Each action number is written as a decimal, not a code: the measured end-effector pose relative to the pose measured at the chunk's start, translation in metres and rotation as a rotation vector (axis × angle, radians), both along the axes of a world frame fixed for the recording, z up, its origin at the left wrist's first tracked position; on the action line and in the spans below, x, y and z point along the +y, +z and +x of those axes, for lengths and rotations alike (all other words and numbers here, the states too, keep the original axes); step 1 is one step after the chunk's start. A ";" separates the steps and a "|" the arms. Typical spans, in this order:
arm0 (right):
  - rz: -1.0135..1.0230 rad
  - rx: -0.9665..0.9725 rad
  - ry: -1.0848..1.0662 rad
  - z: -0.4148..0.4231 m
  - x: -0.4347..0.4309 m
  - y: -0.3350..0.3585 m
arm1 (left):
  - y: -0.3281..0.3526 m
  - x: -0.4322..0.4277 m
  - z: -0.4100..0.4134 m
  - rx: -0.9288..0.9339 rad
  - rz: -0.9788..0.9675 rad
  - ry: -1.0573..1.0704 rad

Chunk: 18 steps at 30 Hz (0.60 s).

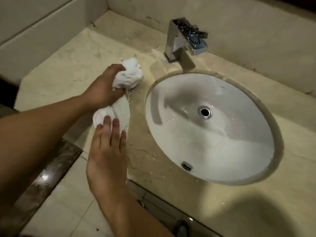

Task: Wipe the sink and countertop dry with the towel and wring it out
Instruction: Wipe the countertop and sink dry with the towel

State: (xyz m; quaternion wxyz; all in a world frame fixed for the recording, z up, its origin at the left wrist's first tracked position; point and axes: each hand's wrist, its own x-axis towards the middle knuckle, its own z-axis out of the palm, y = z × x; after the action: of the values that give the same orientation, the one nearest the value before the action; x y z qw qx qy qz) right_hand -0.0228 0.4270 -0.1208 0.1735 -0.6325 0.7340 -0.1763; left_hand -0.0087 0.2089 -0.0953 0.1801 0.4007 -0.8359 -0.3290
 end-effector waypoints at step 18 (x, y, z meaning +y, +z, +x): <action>-0.043 0.063 0.588 -0.229 0.125 0.024 | -0.011 0.188 -0.068 0.088 -0.132 0.324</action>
State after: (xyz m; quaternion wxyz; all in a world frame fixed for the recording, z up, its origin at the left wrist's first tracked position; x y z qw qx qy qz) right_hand -0.2517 0.5520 -0.0971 0.1810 -0.8266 0.5205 -0.1142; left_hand -0.0770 0.3965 -0.1067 0.2931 0.5026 -0.7716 -0.2572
